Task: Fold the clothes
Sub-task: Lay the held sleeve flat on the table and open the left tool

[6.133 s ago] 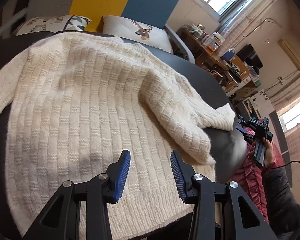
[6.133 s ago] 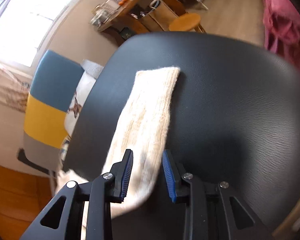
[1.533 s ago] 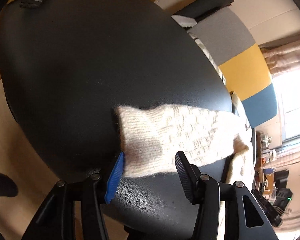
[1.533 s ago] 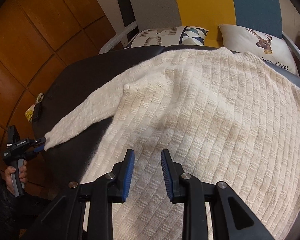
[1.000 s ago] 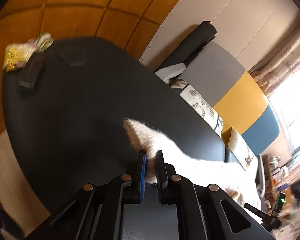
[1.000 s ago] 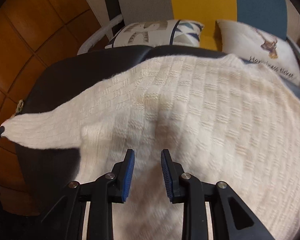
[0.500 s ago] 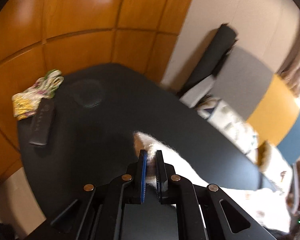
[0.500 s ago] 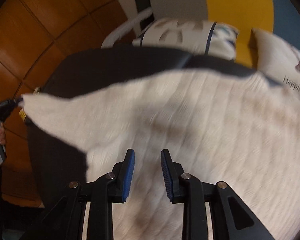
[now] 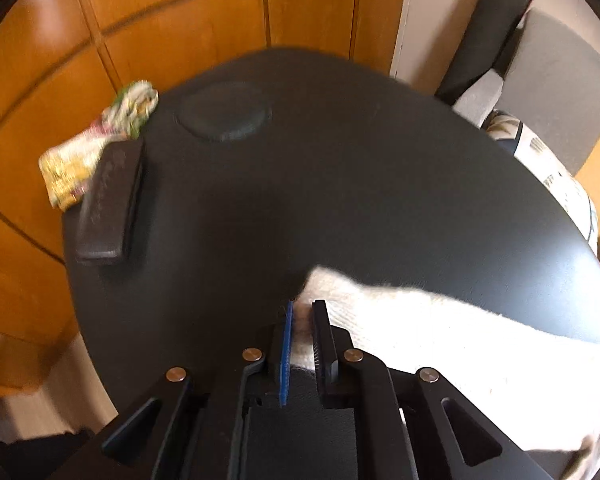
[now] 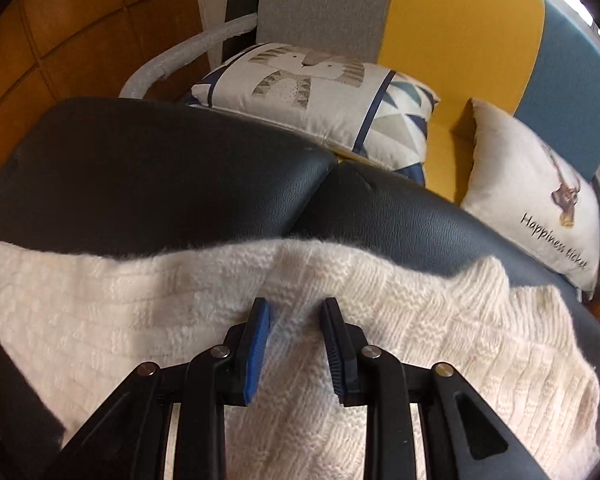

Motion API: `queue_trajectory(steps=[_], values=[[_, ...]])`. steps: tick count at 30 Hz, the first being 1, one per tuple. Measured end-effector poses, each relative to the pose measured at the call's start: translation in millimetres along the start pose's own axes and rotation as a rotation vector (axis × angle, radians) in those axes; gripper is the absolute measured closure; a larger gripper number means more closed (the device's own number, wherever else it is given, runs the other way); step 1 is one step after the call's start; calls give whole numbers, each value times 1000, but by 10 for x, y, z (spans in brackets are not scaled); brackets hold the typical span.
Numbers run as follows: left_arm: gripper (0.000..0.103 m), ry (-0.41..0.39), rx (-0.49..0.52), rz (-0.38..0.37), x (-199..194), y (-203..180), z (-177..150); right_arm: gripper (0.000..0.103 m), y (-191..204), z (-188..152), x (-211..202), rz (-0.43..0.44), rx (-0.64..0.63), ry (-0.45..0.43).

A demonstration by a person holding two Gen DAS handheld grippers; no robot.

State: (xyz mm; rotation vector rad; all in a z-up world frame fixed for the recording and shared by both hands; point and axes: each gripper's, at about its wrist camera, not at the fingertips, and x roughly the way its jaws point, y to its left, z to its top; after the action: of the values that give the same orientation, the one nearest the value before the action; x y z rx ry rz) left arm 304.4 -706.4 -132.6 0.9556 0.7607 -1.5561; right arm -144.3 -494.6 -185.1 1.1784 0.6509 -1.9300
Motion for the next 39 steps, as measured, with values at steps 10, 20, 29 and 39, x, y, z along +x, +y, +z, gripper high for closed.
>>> queue_trajectory(steps=[10,20,29,39], values=[[93,-89,60,-233,-602,-280,-433,76,565,-665,-582,321,-209,-17],[92,17,161,-120,24,-781,-779,76,695,-877,-488,364,-171,16],[90,-42,107,-234,-325,-683,-802,76,706,-445,-506,318,-136,-68],[89,37,123,-152,-67,-629,-860,76,1120,-42,-35,179,-134,-29]])
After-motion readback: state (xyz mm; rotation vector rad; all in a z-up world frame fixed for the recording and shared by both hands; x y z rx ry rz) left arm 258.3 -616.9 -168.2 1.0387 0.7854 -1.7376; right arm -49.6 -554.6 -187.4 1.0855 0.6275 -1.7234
